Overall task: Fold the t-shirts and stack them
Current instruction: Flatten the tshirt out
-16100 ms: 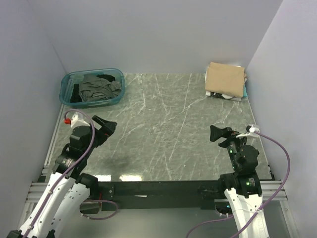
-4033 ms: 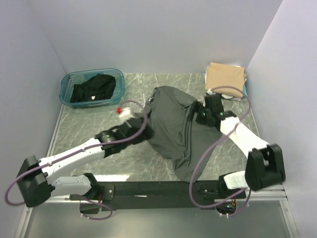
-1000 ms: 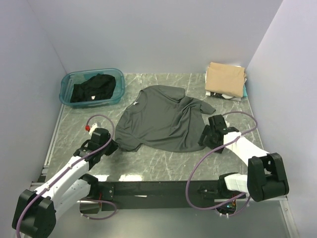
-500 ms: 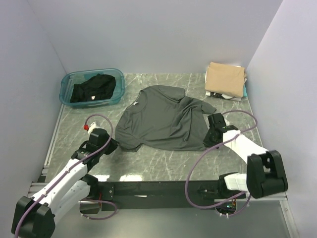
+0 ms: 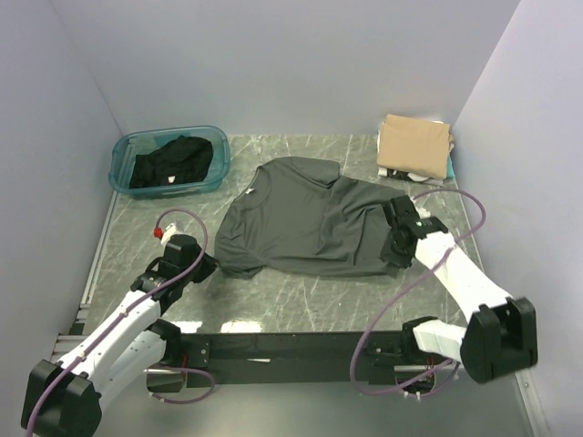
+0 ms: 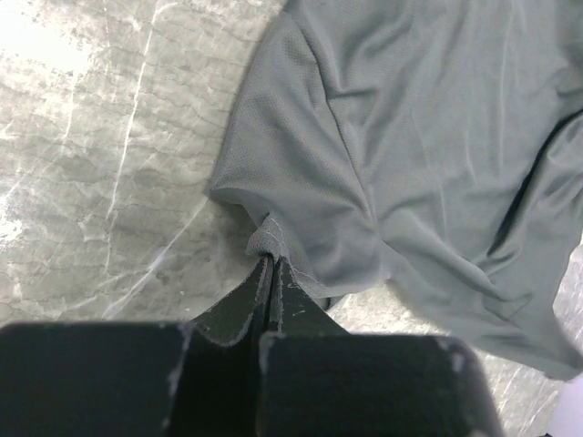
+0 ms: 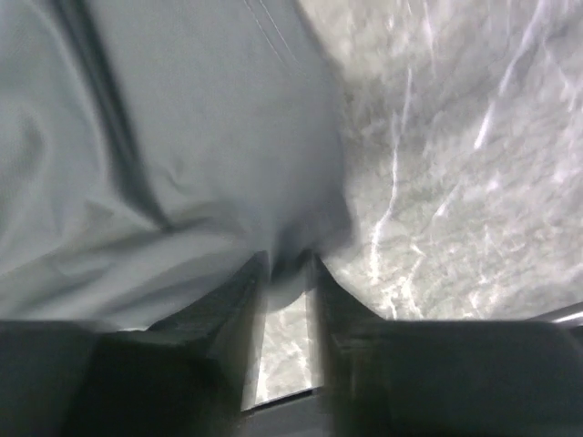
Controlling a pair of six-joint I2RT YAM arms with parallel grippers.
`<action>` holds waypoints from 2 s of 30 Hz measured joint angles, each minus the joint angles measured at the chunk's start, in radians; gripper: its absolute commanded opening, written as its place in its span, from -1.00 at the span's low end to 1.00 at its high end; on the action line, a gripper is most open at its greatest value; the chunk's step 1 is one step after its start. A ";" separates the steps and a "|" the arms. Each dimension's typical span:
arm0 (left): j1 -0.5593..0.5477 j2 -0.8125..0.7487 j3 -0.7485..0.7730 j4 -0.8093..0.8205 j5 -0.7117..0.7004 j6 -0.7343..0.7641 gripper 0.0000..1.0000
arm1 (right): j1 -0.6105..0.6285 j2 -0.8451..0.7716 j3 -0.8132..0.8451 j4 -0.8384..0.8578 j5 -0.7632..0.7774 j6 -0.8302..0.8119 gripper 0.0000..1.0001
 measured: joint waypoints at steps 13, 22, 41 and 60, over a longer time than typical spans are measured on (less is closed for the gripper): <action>0.000 0.026 0.000 -0.006 -0.006 0.000 -0.99 | 0.017 -0.055 -0.057 0.043 0.074 0.032 0.33; 0.000 0.031 0.000 -0.005 -0.005 0.000 -0.99 | -0.039 -0.172 -0.286 0.085 -0.002 0.129 0.19; 0.000 0.026 0.000 -0.008 -0.009 0.000 -0.99 | -0.078 -0.091 -0.327 0.243 -0.028 0.146 -0.75; -0.004 -0.077 0.516 -0.073 -0.142 0.029 -0.99 | -0.079 -0.426 0.235 0.078 0.032 0.031 -1.00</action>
